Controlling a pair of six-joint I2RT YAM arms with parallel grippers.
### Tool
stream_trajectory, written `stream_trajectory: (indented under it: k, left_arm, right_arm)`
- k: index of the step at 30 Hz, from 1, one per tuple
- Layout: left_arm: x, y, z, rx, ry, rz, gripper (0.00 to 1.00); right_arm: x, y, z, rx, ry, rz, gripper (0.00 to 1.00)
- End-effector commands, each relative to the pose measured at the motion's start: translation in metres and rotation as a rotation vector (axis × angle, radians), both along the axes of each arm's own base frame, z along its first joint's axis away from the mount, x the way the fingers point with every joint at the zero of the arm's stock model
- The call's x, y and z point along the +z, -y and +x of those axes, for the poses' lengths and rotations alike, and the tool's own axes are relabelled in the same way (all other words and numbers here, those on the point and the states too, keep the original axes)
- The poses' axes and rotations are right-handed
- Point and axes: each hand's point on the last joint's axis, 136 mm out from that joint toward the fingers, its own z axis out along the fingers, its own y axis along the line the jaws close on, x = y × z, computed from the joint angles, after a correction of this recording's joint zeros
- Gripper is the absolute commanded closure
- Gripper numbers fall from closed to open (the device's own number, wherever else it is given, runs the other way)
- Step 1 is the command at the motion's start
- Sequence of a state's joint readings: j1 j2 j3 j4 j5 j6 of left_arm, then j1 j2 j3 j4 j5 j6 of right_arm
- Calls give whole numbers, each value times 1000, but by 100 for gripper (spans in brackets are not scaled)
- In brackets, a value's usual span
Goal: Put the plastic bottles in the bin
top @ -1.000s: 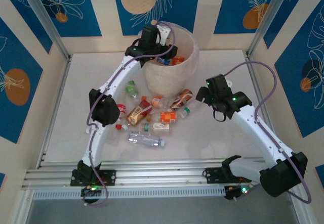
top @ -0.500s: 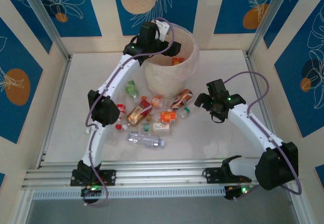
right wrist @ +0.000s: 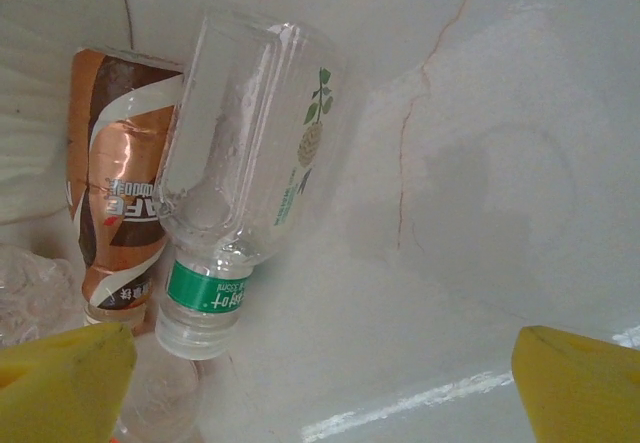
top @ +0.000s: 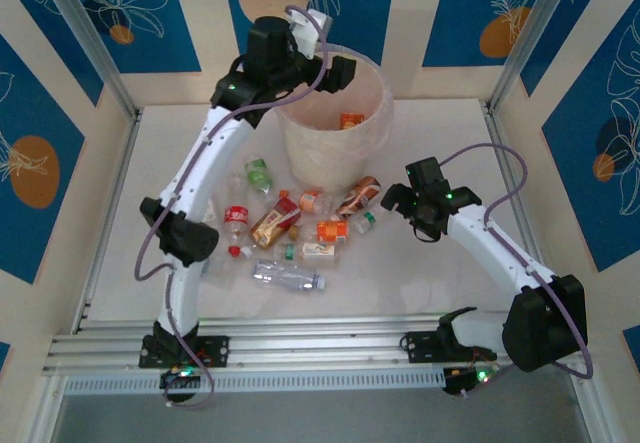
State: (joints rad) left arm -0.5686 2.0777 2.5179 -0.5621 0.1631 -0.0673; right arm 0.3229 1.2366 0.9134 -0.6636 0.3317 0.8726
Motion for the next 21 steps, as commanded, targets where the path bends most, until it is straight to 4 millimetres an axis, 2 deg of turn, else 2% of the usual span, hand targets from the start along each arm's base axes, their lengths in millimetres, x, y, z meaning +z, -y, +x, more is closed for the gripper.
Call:
stream_trajectory:
  k: [1, 6, 11, 14, 21]
  left_arm:
    - [37, -15, -29, 21, 62, -2, 1]
    - [53, -41, -58, 62, 126, -68, 0]
    - [54, -89, -97, 170, 188, -123, 0]
    - [34, -122, -115, 272, 181, -142, 0]
    - [-36, -191, -152, 507, 103, -216, 1]
  right_arm:
    - [-8, -5, -1, -4, -19, 30, 5]
    - [-13, -9, 4, 3, -34, 31, 5]
    - [-18, -13, 14, 20, -53, 23, 5]
    - [-21, -17, 21, 27, -61, 23, 5]
    - [-26, -26, 42, 52, -60, 21, 5]
